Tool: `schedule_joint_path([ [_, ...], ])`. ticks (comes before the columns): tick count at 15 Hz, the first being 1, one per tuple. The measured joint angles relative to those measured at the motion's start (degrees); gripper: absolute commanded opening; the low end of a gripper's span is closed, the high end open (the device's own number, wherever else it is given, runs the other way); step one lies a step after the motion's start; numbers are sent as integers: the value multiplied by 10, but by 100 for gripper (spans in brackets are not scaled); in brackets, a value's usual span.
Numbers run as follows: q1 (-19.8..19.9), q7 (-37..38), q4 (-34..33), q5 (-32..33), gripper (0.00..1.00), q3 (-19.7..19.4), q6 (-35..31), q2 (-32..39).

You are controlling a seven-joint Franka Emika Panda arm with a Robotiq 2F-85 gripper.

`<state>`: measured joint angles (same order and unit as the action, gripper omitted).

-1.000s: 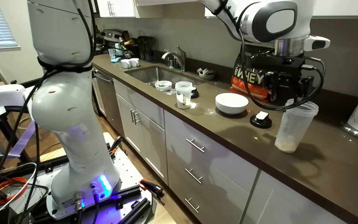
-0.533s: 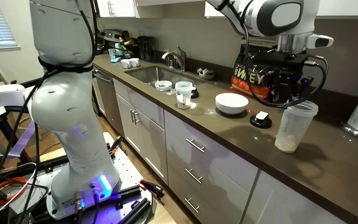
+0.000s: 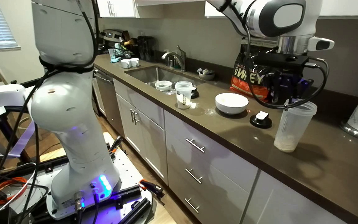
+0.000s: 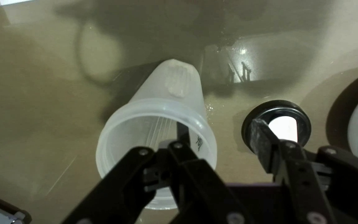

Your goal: Move the bottle slightly to the left

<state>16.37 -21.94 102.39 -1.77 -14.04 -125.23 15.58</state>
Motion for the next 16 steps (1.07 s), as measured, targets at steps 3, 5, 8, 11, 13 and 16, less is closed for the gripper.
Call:
schedule_joint_path([
  [3,0,0,-1,0,34,0,0,4],
  [5,0,0,-1,-1,9,1,0,7],
  [8,0,0,-1,-2,0,2,1,8],
  [11,0,0,-2,-4,2,3,4,8],
  [13,0,0,-4,-7,2,3,13,5],
  [16,0,0,-4,-8,2,3,27,-8],
])
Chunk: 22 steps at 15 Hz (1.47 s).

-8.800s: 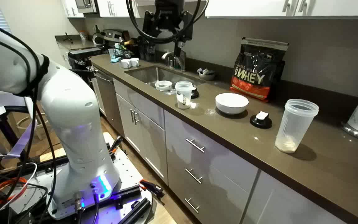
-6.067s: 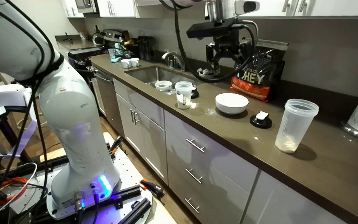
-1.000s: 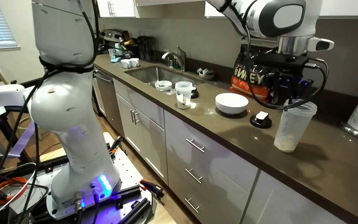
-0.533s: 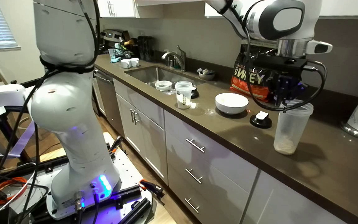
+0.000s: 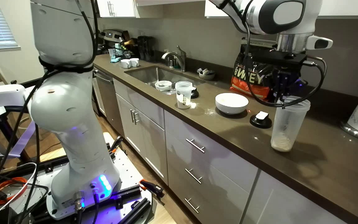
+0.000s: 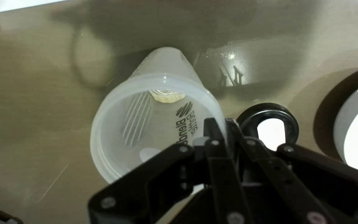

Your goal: Move the bottle slightly to the left

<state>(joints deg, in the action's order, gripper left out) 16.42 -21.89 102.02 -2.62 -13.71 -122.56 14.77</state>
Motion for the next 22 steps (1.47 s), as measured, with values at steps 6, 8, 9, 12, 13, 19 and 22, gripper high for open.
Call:
schedule_joint_path([
  [6,-1,-1,14,0,2,3,42,-53],
  [8,-3,-2,34,0,2,8,55,-79],
  [9,-5,-2,45,0,2,11,59,-93],
  [12,-17,-3,77,0,2,16,66,-129],
  [13,-21,-3,84,0,2,18,69,-139],
  [19,-51,-3,109,-15,2,27,78,-167],
  [22,-65,-3,118,-24,2,33,78,-173],
])
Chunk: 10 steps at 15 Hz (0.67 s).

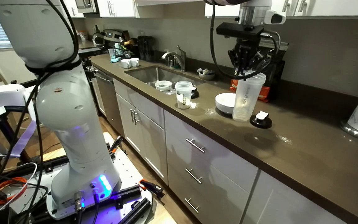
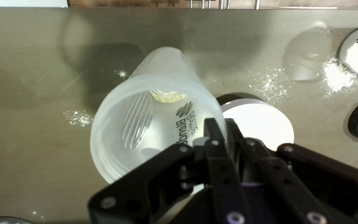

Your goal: Move the bottle slightly to the left

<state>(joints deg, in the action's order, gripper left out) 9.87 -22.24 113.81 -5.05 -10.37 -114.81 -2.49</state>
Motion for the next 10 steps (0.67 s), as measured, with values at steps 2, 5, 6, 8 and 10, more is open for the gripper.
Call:
schedule_joint_path([
  [2,-9,0,8,-1,2,6,0,-5],
  [5,-21,0,26,-5,2,12,-1,-16],
  [6,-25,0,34,-5,2,14,-2,-21],
  [8,-30,0,55,-5,2,19,-18,-33],
  [10,-35,0,80,-5,2,22,-43,-45],
])
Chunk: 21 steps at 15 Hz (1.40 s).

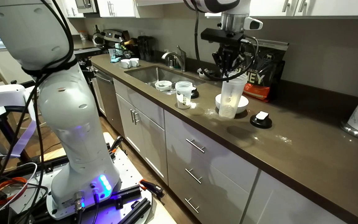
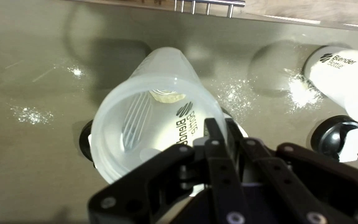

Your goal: Move the bottle slightly to the left

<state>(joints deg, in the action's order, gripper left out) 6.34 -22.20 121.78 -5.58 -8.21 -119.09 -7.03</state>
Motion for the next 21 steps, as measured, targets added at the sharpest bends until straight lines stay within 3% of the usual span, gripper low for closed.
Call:
schedule_joint_path([
  [8,-11,0,71,0,2,2,-52,-12],
  [17,-13,0,79,6,2,2,-56,-8],
  [18,-13,0,79,6,33,2,-56,-8],
  [19,-13,0,79,6,34,3,-56,-8],
  [21,-13,0,79,8,46,4,-57,-9],
])
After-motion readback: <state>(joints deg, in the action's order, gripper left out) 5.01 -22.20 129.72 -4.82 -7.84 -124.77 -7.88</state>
